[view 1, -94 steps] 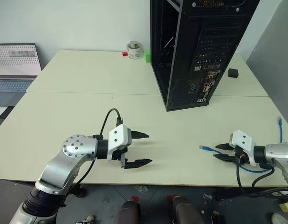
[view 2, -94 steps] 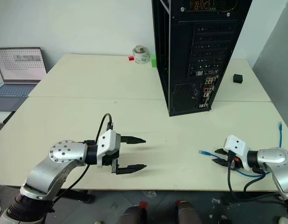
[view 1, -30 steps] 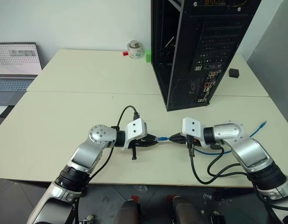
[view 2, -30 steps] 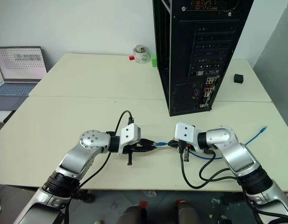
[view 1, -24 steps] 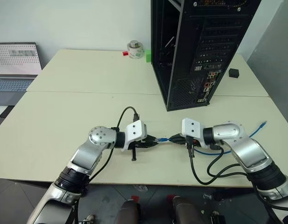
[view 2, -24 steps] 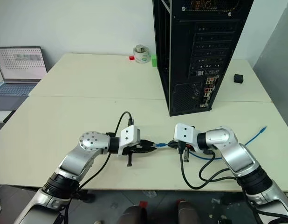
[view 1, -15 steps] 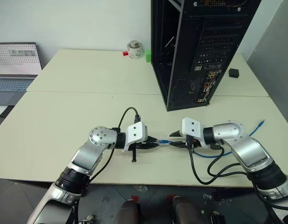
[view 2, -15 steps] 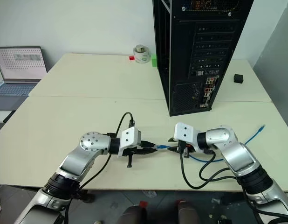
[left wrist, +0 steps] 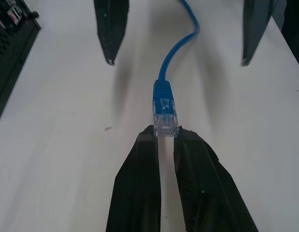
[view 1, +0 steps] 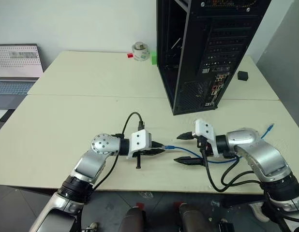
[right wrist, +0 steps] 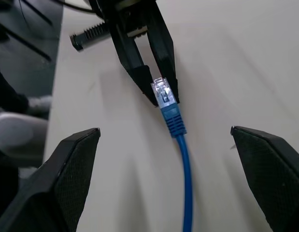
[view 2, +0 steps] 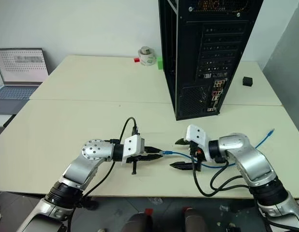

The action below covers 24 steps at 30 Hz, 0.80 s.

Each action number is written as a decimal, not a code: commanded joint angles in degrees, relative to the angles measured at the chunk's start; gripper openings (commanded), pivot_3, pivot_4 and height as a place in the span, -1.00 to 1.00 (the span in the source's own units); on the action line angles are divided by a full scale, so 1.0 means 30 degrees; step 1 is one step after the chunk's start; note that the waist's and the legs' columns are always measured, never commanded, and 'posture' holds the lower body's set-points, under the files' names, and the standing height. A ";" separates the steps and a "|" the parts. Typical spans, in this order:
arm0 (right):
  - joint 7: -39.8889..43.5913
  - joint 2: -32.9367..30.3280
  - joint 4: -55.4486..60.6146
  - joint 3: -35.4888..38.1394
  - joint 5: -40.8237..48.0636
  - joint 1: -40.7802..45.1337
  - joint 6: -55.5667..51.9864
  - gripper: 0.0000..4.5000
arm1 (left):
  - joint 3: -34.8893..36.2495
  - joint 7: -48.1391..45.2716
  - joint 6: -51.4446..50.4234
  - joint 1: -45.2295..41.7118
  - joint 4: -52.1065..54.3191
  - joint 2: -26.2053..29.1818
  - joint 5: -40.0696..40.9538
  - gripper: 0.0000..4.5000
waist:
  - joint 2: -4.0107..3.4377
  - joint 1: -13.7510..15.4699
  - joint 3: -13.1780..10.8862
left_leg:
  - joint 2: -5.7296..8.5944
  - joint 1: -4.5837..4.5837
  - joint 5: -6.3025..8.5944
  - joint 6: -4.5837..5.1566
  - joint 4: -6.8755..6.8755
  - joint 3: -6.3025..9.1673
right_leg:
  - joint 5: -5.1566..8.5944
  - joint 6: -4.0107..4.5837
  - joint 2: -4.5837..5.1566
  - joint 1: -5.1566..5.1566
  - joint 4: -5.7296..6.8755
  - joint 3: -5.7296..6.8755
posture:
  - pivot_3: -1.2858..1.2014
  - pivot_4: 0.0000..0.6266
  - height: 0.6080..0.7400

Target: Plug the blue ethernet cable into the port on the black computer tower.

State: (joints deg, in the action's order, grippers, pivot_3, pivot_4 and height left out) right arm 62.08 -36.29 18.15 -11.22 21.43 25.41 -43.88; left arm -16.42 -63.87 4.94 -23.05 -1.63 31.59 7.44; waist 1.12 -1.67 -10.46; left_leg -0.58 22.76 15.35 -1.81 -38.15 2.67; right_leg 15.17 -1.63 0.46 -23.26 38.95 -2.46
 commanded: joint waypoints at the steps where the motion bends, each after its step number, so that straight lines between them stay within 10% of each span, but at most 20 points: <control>1: -0.0245 0.0279 0.0181 0.2025 0.2571 0.0165 -0.1945 1.00 | 0.0518 0.0608 0.5872 -0.0105 -0.1212 0.0304 -0.1415 -0.92 | -0.0001 0.0002 0.0000 | 0.0001 0.0000 0.0000 0.0001 0.0002 0.0005 | 0.0000 0.0000 -0.0001 0.0000 0.0001 0.0005 | 0.03 -0.52 1.00; 9: -0.0978 0.0811 -0.0719 0.3137 0.4944 0.0431 -0.3869 1.00 | 0.0915 0.3359 1.5652 -0.0783 -0.4608 0.0390 -0.3984 -0.92 | -0.0002 0.0010 0.0001 | 0.0007 0.0004 0.0001 0.0002 0.0002 0.0000 | -0.0001 0.0000 0.0007 0.0000 -0.0002 0.0009 | 0.03 -0.52 1.00; 24: -0.2620 0.2829 -0.0858 0.2399 0.6133 0.0368 -0.4493 0.92 | 0.0693 0.7324 1.8857 -0.1852 -0.6766 0.0529 -0.6655 -0.92 | -0.0004 -0.0004 0.0002 | 0.0011 0.0008 0.0001 0.0003 0.0002 0.0005 | -0.0001 -0.0002 0.0003 0.0000 0.0004 0.0019 | 0.03 -0.52 1.00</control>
State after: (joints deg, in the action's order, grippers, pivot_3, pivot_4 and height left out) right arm 54.78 -28.29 14.44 -4.14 38.35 25.59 -57.12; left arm -14.40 -43.41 60.36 -27.72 -22.30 32.55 -12.19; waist 1.10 -1.68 -10.45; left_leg -0.55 22.79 15.36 -1.80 -38.14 2.69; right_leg 15.17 -1.64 0.47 -23.26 38.97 -2.40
